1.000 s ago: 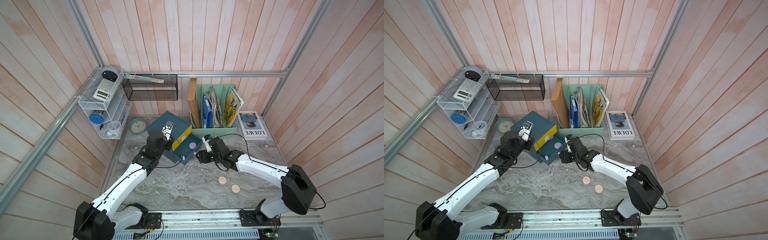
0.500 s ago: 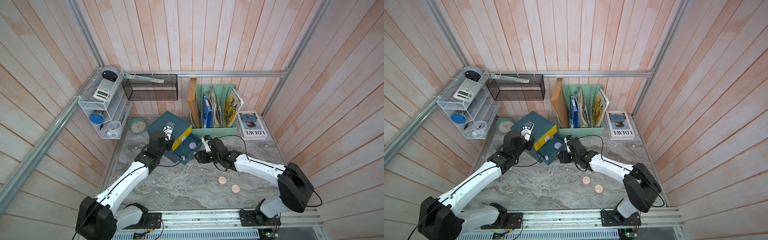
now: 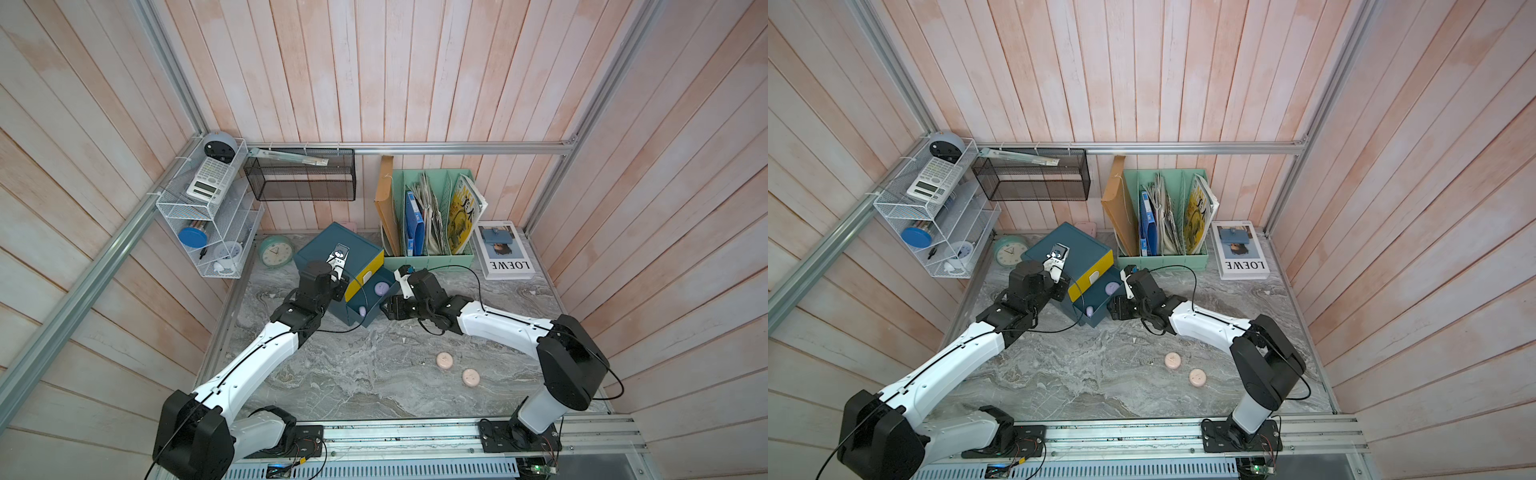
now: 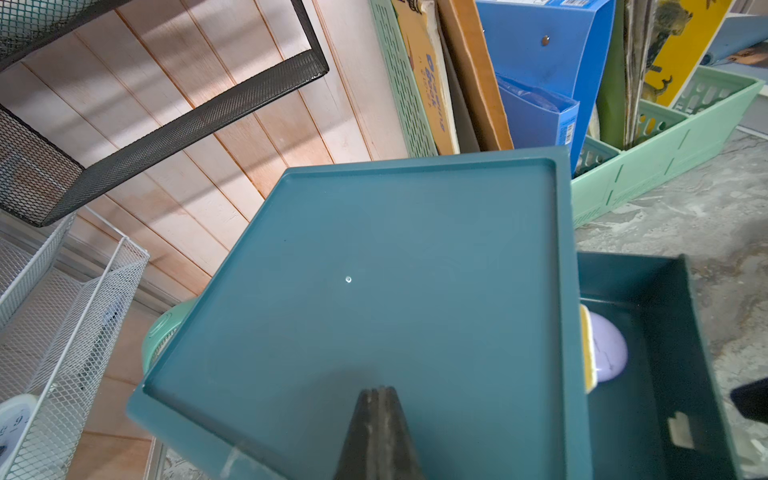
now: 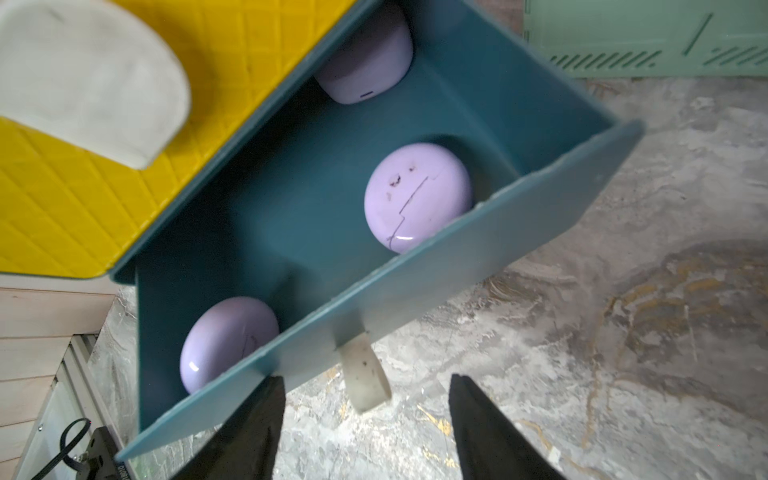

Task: Put the bluetooth earphones in the drawer according to color
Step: Close the drawer in the storage box.

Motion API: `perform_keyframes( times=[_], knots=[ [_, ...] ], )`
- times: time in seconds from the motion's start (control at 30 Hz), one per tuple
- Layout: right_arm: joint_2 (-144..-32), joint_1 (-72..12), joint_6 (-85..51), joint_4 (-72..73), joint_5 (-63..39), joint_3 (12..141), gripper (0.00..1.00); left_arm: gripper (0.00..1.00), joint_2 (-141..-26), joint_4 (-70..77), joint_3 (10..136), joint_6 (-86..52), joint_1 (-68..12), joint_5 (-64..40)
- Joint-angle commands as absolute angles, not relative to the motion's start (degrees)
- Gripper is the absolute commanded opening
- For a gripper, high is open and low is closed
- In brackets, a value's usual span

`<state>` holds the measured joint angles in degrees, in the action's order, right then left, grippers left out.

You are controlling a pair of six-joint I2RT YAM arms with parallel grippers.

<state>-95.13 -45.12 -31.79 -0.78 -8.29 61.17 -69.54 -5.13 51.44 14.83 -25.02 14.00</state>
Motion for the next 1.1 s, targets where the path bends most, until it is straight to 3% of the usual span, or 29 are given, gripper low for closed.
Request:
perform_keyframes(
  times=[0.0, 1.07],
  knots=[
    [-97.14, -45.09, -32.52, 2.78, -9.48, 63.72, 0.69, 0.00, -70.28, -6.94, 52.29, 15.45, -24.70, 13.80],
    [-108.96, -41.88, -40.51, 12.58, -17.81, 71.72, 0.69, 0.00, -69.66, -7.26, 52.21, 16.26, -24.69, 13.44]
  ],
)
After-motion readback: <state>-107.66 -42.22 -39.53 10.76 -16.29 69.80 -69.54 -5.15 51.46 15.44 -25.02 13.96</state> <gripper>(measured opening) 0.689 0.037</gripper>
